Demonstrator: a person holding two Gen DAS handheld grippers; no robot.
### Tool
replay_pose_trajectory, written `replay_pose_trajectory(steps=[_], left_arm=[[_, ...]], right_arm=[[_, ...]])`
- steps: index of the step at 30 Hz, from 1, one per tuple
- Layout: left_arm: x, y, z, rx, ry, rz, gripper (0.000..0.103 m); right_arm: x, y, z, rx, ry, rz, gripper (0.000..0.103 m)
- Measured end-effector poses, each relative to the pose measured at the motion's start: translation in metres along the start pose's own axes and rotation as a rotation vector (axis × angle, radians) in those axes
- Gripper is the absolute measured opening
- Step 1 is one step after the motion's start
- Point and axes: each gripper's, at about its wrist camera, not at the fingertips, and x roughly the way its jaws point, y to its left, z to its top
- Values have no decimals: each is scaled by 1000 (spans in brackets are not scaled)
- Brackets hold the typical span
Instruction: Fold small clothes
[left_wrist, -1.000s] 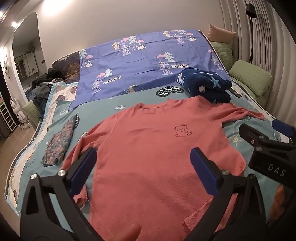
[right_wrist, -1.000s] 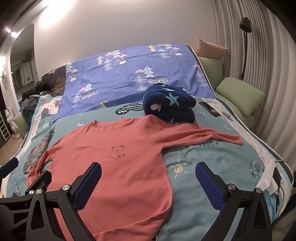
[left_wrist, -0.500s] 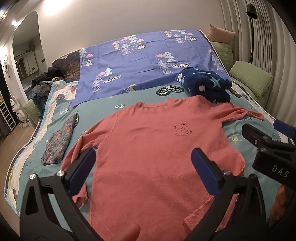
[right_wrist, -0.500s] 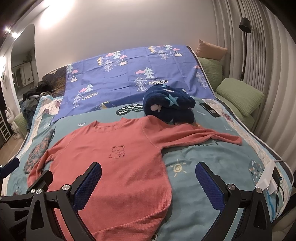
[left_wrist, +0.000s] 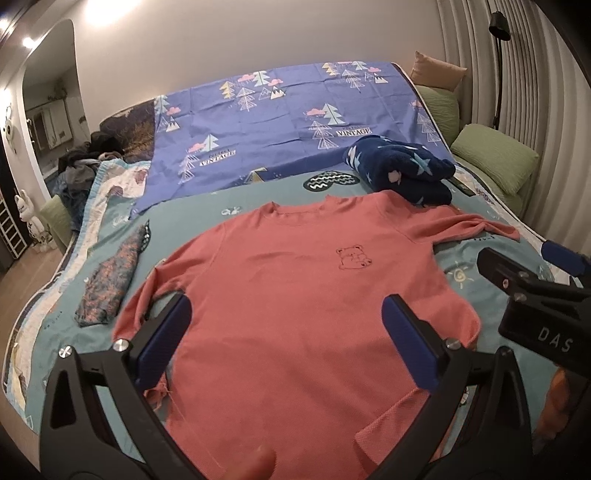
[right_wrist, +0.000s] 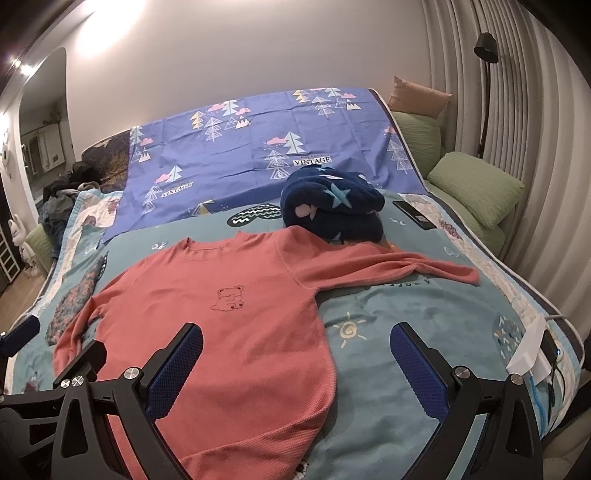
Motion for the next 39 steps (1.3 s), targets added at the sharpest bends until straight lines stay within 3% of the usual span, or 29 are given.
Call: replay_pose_trajectory(steps=[6, 12, 19, 26, 29, 31, 39], left_arm=[[1, -4, -1, 24, 3, -7, 102], [-1, -1, -2, 27, -52, -3, 102], [5, 3, 0, 56, 0, 16, 102], [11, 9, 3, 17, 22, -152, 102], [16, 5, 2, 6, 1, -183, 102], [17, 6, 1, -24, 32, -231, 102], [12, 8, 5, -70, 53, -261, 102]], right_arm=[[-1, 2, 0, -7, -2, -5, 103], [-2, 2, 1, -14, -3, -2, 103], [-1, 7, 0, -26, -7, 2, 103], [-4, 5, 0, -6, -13, 14, 103], [-5, 4, 0, -5, -22, 14, 103], [-6, 4, 0, -4, -24, 16, 103], [-6, 2, 2, 1, -25, 24, 103]])
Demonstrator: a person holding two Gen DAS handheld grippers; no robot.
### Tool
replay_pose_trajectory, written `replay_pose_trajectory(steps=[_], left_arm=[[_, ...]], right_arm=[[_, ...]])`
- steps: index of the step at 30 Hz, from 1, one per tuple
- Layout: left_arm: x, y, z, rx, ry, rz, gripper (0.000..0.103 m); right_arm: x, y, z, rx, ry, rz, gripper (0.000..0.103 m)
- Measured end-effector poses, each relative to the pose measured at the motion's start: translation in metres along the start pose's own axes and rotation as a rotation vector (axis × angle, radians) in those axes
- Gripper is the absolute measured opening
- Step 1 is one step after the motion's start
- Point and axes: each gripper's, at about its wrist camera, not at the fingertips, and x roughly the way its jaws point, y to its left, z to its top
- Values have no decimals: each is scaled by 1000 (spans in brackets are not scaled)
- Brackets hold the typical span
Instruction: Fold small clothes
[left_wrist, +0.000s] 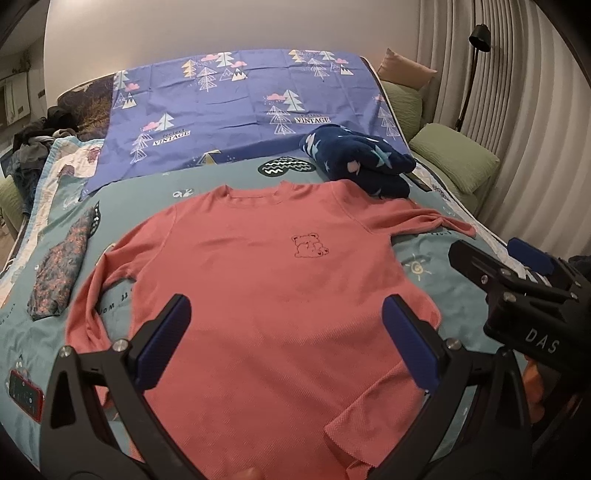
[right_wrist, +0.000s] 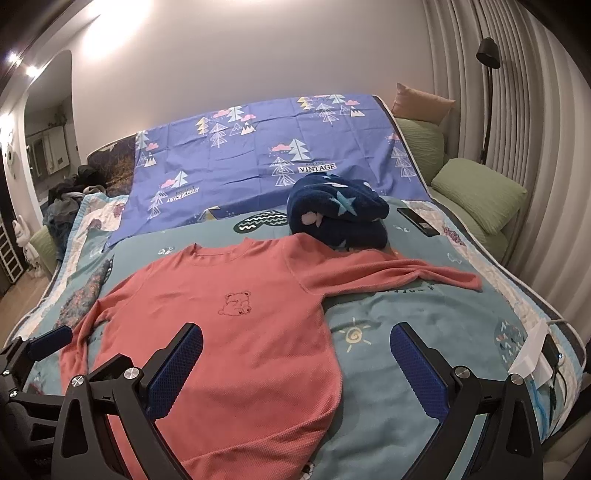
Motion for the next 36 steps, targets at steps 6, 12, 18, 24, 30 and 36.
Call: replay_pose_trajectory(steps=[6, 12, 18, 24, 30, 36], left_arm=[[-4, 2, 1, 5, -16, 3, 102], [-5, 4, 3, -12, -44, -13, 102], [-9, 6, 5, -9, -61, -5, 103], [-8, 9, 5, -10, -61, 0, 103], [-12, 11, 3, 14, -74, 12, 103], [-23, 19, 4, 3, -100, 34, 103]], right_arm=[[-1, 0, 3, -4, -12, 2, 103], [0, 2, 3, -15, -13, -4, 103], [-2, 6, 2, -25, -23, -2, 103], [-3, 7, 3, -30, -30, -2, 103], [-4, 10, 3, -31, -30, 3, 103], [-6, 14, 4, -43, -39, 13, 103]])
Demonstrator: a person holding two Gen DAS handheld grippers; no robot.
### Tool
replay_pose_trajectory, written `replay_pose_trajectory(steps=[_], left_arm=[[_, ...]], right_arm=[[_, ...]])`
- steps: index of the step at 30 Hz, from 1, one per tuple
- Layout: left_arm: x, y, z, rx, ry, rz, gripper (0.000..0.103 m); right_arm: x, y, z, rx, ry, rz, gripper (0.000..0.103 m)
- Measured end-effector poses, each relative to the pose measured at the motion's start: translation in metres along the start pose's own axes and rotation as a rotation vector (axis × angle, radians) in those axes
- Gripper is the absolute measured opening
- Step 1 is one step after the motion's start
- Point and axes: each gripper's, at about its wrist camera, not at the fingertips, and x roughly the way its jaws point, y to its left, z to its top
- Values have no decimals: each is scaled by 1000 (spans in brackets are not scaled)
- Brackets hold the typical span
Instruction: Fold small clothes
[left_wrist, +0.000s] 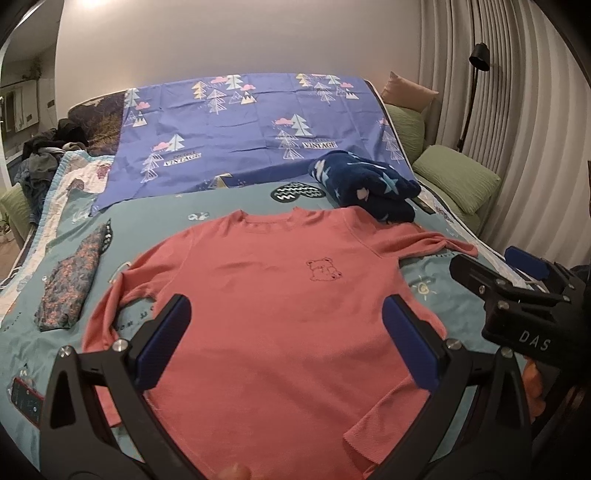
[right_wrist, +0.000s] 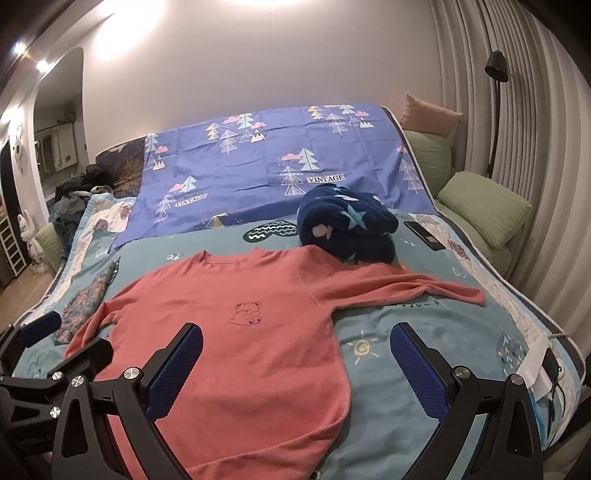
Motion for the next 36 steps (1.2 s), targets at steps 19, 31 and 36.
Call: replay_pose_trajectory(steps=[19, 31, 36], left_arm=[[-97, 155, -22, -217, -65, 430, 103], [-21, 235, -138, -665, 210, 91, 102], [33, 236, -153, -683, 320, 38, 102]], right_arm=[[17, 46, -3, -141, 28, 148, 103], [61, 190, -47, -461, 206, 521, 87], [69, 200, -53, -495, 210, 493, 87]])
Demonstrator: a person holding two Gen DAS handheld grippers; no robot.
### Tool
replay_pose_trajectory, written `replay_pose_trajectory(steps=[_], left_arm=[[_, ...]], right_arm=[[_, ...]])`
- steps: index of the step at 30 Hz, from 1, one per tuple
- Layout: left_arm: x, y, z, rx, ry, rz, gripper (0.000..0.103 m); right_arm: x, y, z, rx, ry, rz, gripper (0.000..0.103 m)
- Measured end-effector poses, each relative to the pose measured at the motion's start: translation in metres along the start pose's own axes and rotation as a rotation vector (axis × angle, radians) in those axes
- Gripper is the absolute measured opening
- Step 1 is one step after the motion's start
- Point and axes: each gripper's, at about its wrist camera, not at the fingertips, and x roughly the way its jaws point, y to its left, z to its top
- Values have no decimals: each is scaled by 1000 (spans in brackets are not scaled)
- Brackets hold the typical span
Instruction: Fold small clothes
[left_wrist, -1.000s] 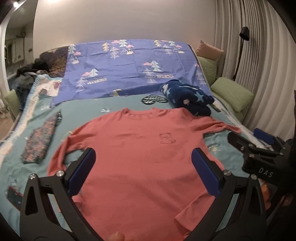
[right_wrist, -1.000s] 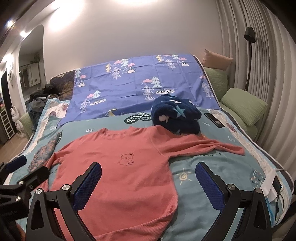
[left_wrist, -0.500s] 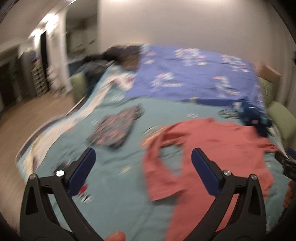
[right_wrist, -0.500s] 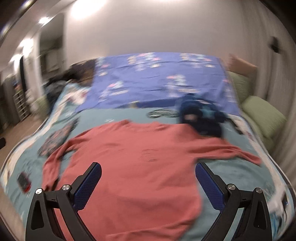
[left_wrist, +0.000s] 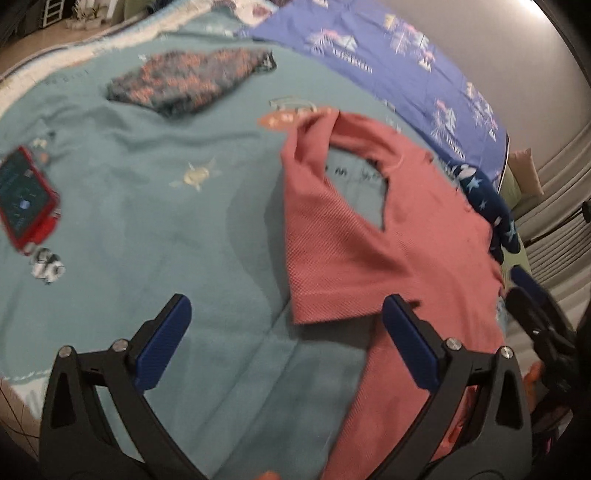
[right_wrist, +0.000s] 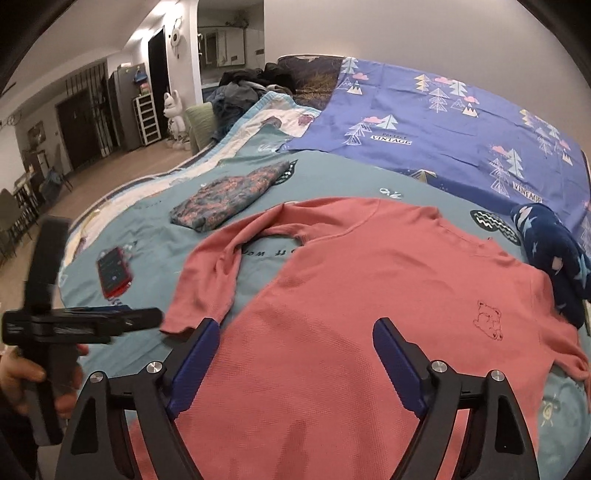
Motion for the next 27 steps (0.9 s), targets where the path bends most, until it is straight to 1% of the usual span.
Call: replay_pose_trajectory(steps=[3, 4, 5, 6, 7, 8, 9, 10, 11, 12, 13, 15, 17, 19, 22, 24, 26, 27], left_arm=[[15, 3, 3, -29, 46, -79, 102], [16, 2, 3, -25, 44, -78, 102], [16, -1, 3, -5, 32, -73, 94], [15, -4, 6, 9, 24, -82, 84], [12, -4, 9, 12, 16, -101, 46], [12, -2, 14, -3, 17, -134, 6], [9, 2, 21, -39, 22, -176, 2], [3, 5, 27, -53, 5, -188, 3], [-7, 3, 33, -33, -30, -178, 3], [-20, -4, 40, 12, -76, -152, 3], [-31, -11, 46, 47, -112, -142, 3], [-57, -26, 62, 101, -171, -172, 3], [-77, -40, 80, 141, -212, -196, 3], [-92, -58, 99, 196, -253, -186, 3], [-109, -94, 121, 296, -282, -195, 3], [-115, -125, 130, 378, -291, -208, 3], [-113, -154, 134, 463, -283, -197, 3], [-108, -165, 134, 498, -265, -177, 3]], right_arm=[[0, -2, -2, 8, 10, -21, 87], [2, -4, -3, 13, 15, -30, 87], [3, -7, -2, 18, 20, -36, 87], [4, -9, -2, 22, 24, -42, 87], [5, -10, -1, 25, 26, -47, 87], [6, -12, 0, 25, 27, -50, 87], [7, -12, 1, 21, 26, -54, 87], [7, -11, 2, 12, 23, -58, 87], [7, -11, 2, 5, 20, -60, 87], [7, -10, 2, -5, 16, -60, 87], [6, -9, 3, -17, 10, -58, 87], [5, -10, 4, -25, 4, -52, 87], [4, -10, 5, -24, -5, -37, 87], [1, -11, 6, -22, -21, -6, 87], [-8, -13, 8, -18, -52, 47, 87], [-13, -20, 10, 3, -67, 66, 87], [-16, -27, 11, 31, -75, 49, 87], [-18, -34, 11, 52, -79, 30, 87]])
